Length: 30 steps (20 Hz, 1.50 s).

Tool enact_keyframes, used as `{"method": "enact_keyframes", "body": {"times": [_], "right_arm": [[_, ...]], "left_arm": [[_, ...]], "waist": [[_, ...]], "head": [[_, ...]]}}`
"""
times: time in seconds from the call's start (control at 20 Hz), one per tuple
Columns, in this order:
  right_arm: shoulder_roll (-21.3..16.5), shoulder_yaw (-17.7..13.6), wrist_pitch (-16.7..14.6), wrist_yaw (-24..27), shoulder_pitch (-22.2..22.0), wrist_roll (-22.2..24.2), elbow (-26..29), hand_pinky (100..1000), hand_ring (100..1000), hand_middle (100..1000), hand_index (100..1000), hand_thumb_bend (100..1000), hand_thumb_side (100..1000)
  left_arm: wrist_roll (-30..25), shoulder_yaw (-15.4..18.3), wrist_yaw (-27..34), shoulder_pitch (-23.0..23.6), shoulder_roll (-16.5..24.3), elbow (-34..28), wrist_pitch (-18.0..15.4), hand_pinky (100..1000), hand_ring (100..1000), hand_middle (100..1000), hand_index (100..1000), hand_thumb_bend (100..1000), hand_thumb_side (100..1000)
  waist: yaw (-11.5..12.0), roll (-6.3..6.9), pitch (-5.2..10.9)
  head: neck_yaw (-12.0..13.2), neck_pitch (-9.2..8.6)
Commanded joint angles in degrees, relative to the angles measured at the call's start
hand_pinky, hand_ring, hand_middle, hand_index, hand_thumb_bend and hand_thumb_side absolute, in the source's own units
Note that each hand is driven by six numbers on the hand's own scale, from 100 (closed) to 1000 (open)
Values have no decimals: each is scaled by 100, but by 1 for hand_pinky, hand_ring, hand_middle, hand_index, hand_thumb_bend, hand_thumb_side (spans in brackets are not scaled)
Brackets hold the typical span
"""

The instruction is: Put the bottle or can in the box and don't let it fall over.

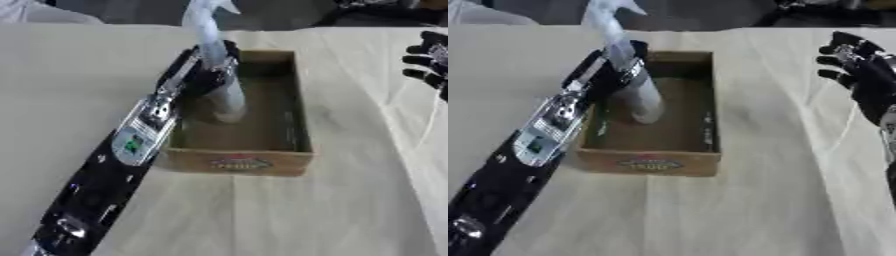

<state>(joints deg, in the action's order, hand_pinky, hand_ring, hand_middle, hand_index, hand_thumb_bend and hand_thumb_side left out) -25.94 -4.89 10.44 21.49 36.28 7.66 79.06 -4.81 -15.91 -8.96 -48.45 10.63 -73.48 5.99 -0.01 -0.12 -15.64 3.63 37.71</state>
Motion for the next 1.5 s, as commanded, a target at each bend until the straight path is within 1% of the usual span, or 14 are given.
{"method": "enact_keyframes", "body": {"times": [0.05,0.2,0.25,0.35,0.45,0.55,0.65,0.8,0.9,0.95,1.05,1.1,1.3,1.5], "right_arm": [[-113,-39,-17,-14,80,-2,52,832,824,715,880,100,368],[-116,-39,-19,-15,79,-1,49,832,824,715,880,100,368],[-116,-39,-18,-14,79,0,48,832,825,715,880,100,368],[-116,-38,-17,-14,78,3,46,833,825,715,880,100,369],[-114,-37,-15,-14,80,6,46,833,825,715,880,100,370],[-113,-37,-13,-17,81,7,45,833,825,715,880,100,370],[-112,-38,-11,-20,81,8,45,833,826,715,880,100,371],[-113,-38,-8,-21,81,12,45,834,825,714,879,100,373],[-114,-36,-4,-23,79,16,41,833,824,713,878,100,376],[-114,-34,-2,-23,79,19,39,833,824,712,878,100,376],[-116,-36,-1,-26,82,19,36,833,823,711,877,100,376],[-117,-36,-1,-27,84,19,36,833,823,711,877,100,376],[-106,-32,4,-30,89,21,34,834,821,708,876,100,378],[-104,-35,5,-31,93,23,34,834,819,706,875,100,378]], "left_arm": [[-75,51,-48,-64,132,-79,65,954,1000,799,860,100,696],[-135,51,-127,-39,162,-116,105,957,1000,792,849,100,654],[-142,52,-155,-31,171,-123,125,960,1000,788,841,100,599],[-142,57,-200,-18,179,-127,176,963,1000,784,834,100,530],[-147,61,-206,-4,181,-123,222,968,1000,786,837,100,513],[-180,57,-182,8,187,-117,255,972,1000,790,845,100,528],[-233,47,-190,20,204,-111,280,972,1000,793,857,100,724],[-314,44,-267,43,220,-62,362,970,1000,795,865,100,723],[-365,43,-309,60,226,-40,394,973,1000,800,871,100,680],[-390,43,-323,67,229,-38,401,976,1000,803,873,100,639],[-449,46,-320,80,238,-52,403,986,1000,814,881,100,505],[-489,47,-299,86,241,-63,397,990,1000,821,885,100,476],[-602,55,-311,88,251,-91,377,1000,1000,859,889,100,377],[-549,56,-412,83,261,-137,399,1000,1000,867,913,100,366]], "waist": [[8,-19,157],[24,-18,167],[30,-17,169],[38,-16,174],[48,-13,177],[56,-11,178],[64,-10,177],[75,-5,171],[83,-3,165],[88,-3,163],[96,-3,160],[99,-2,160],[98,-6,160],[92,-4,160]], "head": [[-9,-52],[-16,-43],[-18,-38],[-19,-34],[-21,-30],[-24,-27],[-27,-24],[-30,-19],[-35,-17],[-37,-17],[-42,-17],[-44,-18],[-45,-29],[-50,-34]]}}
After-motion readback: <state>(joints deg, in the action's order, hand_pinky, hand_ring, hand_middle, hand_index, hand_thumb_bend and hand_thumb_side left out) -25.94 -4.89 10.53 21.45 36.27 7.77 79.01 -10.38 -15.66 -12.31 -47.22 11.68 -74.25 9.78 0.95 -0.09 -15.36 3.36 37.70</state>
